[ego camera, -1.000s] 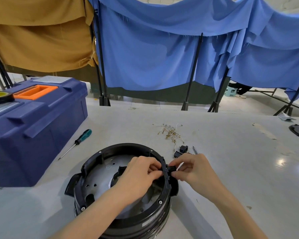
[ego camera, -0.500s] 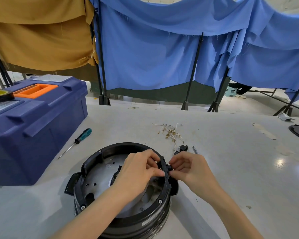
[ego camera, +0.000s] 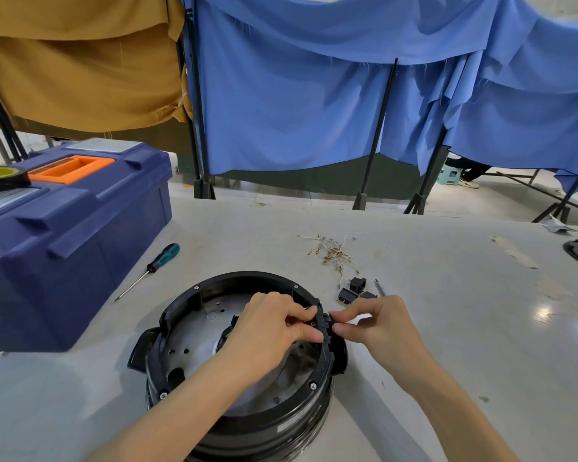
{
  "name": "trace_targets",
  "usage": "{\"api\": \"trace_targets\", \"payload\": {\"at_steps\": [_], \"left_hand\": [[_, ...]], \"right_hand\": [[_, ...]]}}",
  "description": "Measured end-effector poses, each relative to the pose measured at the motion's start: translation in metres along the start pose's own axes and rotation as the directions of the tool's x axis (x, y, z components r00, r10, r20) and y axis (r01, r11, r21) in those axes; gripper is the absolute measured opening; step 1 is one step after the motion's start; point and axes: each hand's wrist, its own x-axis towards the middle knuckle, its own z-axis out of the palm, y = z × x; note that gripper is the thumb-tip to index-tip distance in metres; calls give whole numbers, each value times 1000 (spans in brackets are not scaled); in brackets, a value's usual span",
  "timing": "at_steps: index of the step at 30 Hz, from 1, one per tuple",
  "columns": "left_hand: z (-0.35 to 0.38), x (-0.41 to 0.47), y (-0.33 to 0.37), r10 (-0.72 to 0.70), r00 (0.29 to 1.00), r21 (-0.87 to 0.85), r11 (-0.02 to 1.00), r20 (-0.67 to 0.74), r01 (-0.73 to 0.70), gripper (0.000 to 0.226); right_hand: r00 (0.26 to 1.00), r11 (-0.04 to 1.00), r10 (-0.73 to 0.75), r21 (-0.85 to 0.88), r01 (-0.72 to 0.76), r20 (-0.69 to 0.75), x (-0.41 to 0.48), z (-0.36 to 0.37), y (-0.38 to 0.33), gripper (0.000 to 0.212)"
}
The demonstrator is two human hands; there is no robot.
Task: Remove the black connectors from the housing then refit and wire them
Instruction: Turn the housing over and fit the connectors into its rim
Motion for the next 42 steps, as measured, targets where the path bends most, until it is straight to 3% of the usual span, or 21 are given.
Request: {"api": "trace_targets", "payload": {"at_steps": [8, 15, 25, 36, 39, 42], "left_hand": [[3, 4, 1, 1, 1000, 16, 1000, 10, -1, 19], [3, 6, 5, 17, 1000, 61, 998, 22, -18, 15], [1, 2, 3, -16, 1000, -13, 1000, 9, 16, 22], [-4, 11, 7, -43, 996, 134, 990, -74, 52, 23], [-6, 12, 5, -40, 994, 116, 992, -99, 52, 30], [-7, 10, -1, -42, 995, 64, 997, -88, 47, 34]], "right_hand": [[983, 998, 44, -26, -49, -176, -4, 21, -2, 33], [964, 992, 99, 102, -76, -246, -9, 34, -3, 46], [962, 969, 113, 240, -52, -247, -8, 33, -3, 50], [983, 961, 105, 269, -62, -148, 8, 29, 0, 55], [980, 994, 70, 101, -52, -188, 25, 21, 8, 44], [926, 921, -12, -364, -136, -376, 51, 2, 32, 25]]}}
